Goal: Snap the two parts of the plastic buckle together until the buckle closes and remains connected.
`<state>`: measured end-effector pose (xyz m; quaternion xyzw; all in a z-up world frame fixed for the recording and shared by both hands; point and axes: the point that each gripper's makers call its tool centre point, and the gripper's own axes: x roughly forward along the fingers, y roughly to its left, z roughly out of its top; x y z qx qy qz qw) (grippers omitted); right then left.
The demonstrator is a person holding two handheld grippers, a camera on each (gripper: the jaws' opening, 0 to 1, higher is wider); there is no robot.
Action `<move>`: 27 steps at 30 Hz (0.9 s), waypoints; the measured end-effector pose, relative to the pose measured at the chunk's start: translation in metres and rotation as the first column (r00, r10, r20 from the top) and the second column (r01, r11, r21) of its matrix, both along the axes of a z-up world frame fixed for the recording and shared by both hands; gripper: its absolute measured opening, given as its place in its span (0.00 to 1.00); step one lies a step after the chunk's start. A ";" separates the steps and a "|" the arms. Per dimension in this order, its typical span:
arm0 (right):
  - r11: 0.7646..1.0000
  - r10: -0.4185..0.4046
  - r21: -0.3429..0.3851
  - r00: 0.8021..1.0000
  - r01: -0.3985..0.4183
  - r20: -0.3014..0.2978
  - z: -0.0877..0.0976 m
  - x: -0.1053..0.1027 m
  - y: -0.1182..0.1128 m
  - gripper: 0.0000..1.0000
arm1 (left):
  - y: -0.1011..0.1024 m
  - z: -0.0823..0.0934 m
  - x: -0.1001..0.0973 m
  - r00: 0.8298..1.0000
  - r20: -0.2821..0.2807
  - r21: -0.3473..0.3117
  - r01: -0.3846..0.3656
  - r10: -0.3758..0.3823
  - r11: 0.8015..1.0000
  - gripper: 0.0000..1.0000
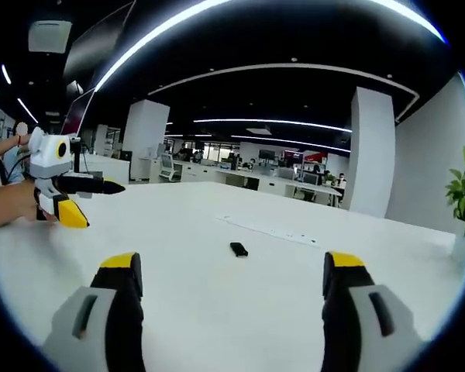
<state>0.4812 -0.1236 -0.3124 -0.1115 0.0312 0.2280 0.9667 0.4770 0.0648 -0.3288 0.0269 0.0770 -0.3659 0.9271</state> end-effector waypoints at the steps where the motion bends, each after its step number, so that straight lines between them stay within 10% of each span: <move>1: 1.000 0.001 -0.003 1.000 -0.001 -0.004 -0.001 0.000 0.000 0.99 | 0.000 0.000 0.000 1.000 0.003 0.005 -0.003 0.003 1.000 1.00; 9: 0.999 0.005 0.050 1.000 -0.005 0.000 0.005 -0.001 0.001 0.99 | -0.007 0.009 -0.009 0.999 0.001 -0.053 0.045 -0.045 0.998 1.00; 22: 1.000 -0.008 -0.029 1.000 0.009 0.023 0.001 0.002 -0.005 0.95 | 0.006 0.027 -0.003 0.989 0.146 0.013 -0.025 0.023 1.000 1.00; 25: 0.999 -0.003 -0.042 0.999 0.004 0.035 0.000 0.002 -0.003 0.97 | 0.014 0.035 -0.002 0.990 0.139 -0.057 -0.024 0.032 0.998 0.75; 27: 0.999 0.000 -0.048 0.999 0.002 0.036 0.000 0.002 -0.002 1.00 | 0.017 0.034 -0.001 0.992 0.123 -0.059 -0.027 0.034 0.998 0.78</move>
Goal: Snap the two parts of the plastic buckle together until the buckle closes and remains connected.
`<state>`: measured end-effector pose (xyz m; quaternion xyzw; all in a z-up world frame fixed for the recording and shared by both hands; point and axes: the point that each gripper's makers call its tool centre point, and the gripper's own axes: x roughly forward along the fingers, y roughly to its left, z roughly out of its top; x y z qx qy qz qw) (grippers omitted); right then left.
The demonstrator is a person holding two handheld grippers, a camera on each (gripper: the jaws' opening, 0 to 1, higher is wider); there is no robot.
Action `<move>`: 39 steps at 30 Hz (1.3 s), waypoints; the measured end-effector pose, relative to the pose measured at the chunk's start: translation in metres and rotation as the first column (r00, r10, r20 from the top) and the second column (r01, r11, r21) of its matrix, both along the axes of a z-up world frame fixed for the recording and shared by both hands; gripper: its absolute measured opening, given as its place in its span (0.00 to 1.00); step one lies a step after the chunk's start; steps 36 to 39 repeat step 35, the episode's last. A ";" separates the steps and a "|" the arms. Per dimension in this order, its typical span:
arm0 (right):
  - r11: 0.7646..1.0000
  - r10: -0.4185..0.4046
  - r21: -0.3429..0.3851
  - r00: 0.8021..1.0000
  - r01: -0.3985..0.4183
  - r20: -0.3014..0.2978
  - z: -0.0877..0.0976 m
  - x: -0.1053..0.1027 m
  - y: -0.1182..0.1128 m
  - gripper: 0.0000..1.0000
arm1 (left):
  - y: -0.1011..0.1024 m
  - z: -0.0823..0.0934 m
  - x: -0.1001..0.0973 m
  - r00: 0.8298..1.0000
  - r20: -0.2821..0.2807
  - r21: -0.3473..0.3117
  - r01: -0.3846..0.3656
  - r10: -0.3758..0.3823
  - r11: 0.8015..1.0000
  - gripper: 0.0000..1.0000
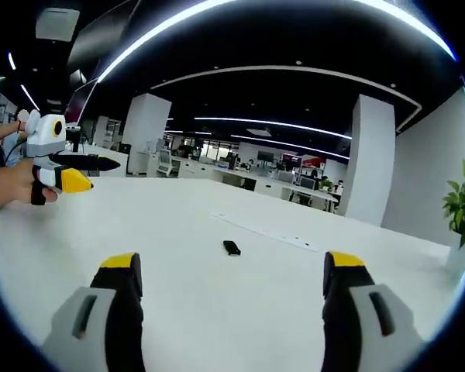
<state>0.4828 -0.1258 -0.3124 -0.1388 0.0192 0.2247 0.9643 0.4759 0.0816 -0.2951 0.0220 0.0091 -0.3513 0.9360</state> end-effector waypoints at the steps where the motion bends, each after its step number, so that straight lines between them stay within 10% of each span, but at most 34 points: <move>1: 1.000 -0.007 -0.013 1.000 0.007 0.003 -0.001 0.000 -0.001 1.00 | -0.005 0.000 -0.002 0.999 -0.032 -0.051 0.025 -0.027 0.998 0.82; 8: 0.999 -0.021 -0.029 1.000 0.021 0.014 -0.001 0.002 -0.005 0.97 | -0.009 -0.003 0.002 0.999 -0.033 -0.060 0.016 -0.018 0.998 0.93; 14: 0.998 -0.012 -0.065 1.000 0.013 0.016 -0.004 0.002 -0.005 0.90 | 0.003 -0.028 0.014 0.995 -0.079 0.073 -0.061 0.066 0.995 0.94; 18: 0.995 0.008 -0.095 1.000 -0.007 0.014 -0.005 0.000 -0.004 0.72 | 0.008 -0.026 0.016 0.995 -0.056 0.103 -0.078 0.084 0.992 0.90; 39: 0.998 -0.011 -0.067 1.000 0.011 0.003 -0.005 0.002 -0.008 0.77 | 0.005 -0.024 0.011 0.997 -0.064 0.101 -0.036 0.043 0.994 0.80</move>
